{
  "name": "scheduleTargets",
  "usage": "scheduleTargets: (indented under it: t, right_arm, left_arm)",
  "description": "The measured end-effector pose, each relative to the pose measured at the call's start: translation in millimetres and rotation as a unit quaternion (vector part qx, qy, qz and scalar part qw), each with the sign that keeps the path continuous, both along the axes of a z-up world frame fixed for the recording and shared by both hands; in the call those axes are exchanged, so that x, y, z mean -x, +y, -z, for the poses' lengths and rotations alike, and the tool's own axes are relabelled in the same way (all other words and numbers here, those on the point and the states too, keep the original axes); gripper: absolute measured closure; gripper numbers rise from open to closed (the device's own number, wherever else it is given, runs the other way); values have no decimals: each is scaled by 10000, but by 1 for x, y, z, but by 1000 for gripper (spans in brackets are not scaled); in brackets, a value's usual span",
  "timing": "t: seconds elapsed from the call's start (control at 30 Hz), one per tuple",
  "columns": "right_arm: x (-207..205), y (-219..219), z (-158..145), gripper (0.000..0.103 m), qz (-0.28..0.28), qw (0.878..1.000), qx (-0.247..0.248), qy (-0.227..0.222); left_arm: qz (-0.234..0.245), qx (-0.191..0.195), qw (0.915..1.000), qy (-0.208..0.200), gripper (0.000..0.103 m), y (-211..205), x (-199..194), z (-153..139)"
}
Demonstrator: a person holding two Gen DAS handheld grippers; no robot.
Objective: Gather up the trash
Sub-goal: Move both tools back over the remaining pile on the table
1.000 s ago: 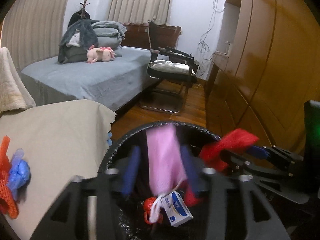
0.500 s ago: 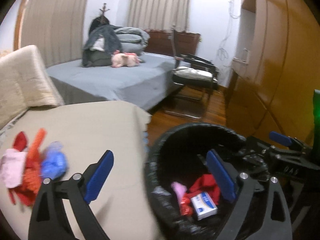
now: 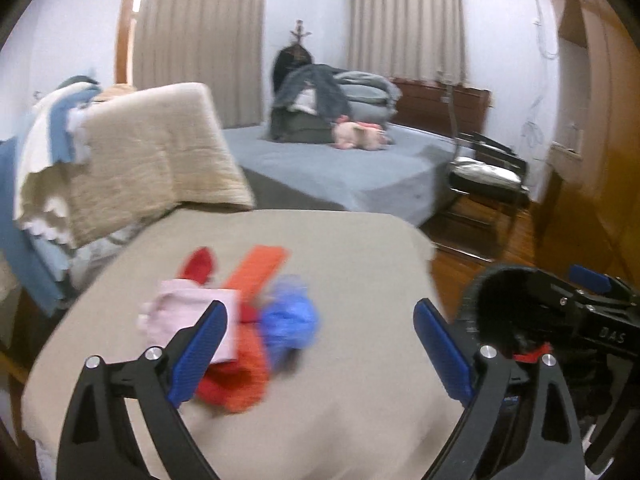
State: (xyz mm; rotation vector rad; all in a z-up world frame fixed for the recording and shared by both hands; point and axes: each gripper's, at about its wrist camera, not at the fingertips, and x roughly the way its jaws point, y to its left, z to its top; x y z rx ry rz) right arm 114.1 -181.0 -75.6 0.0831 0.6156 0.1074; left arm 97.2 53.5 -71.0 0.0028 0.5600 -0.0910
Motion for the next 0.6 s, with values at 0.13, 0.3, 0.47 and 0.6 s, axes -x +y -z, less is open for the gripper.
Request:
scheduleTargets:
  t: [0.13,0.3,0.47,0.6]
  right_arm:
    - [-11,31,2,5,-249,9997,58,-55]
    - [-22,63,10,5,-541,9984,155,-35]
    - [-32,81,20,5,-672,9974,261,46]
    - [-39,87,27,5,-713,9971,261,111]
  left_arm:
    - [-335,-111,9994,-19,11,33,-4,4]
    - [-662,-114,9977,67,15,68,-16,15]
    - [-730,12,9972,190,16,84,-33,25]
    - [-683,66,9972,294,16,84,-47,35]
